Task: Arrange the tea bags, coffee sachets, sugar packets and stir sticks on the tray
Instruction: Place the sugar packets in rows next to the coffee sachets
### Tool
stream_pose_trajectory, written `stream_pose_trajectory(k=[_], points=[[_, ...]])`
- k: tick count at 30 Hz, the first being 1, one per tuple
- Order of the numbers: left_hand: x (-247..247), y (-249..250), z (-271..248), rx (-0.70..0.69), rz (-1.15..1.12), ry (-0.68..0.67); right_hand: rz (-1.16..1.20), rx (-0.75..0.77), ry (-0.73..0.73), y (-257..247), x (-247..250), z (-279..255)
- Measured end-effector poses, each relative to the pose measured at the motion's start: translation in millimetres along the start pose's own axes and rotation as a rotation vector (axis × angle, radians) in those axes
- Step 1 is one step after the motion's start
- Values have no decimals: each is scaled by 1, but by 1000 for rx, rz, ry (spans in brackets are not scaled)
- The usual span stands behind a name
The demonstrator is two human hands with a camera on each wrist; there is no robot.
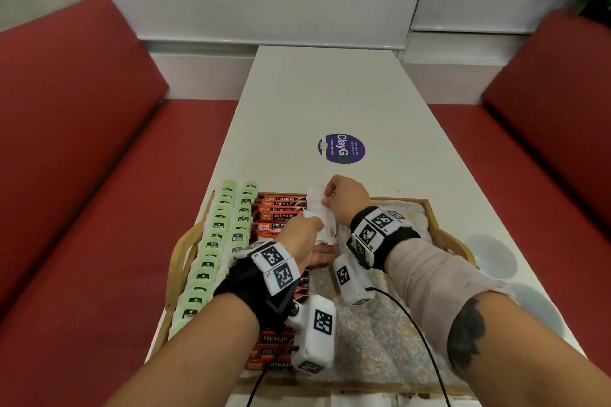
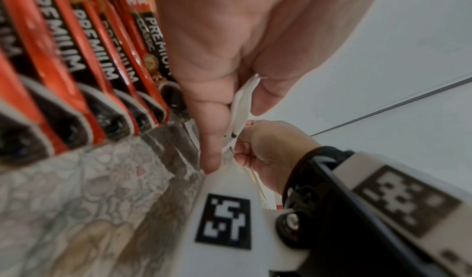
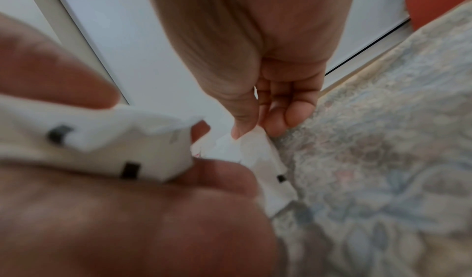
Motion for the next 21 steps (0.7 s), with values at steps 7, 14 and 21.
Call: stream_pose_trajectory(k=[7, 14, 21], points=[[2, 0, 2, -42, 41, 55, -33, 15, -3, -1, 5, 0], [0, 0, 1, -68, 29, 42, -67, 9, -80, 2, 2, 1], [-1, 1, 4, -98, -57, 39, 25, -31, -40, 5, 6, 0]])
Point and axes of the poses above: each hand's wrist, its own z-axis towards the middle knuckle, its own x-axis out of the back of the hand, y = z × x, the point moved 5 cm from there along z, towards the middle knuckle, and after that the axes turned 1 degree about -x, right-handed, at the moved point
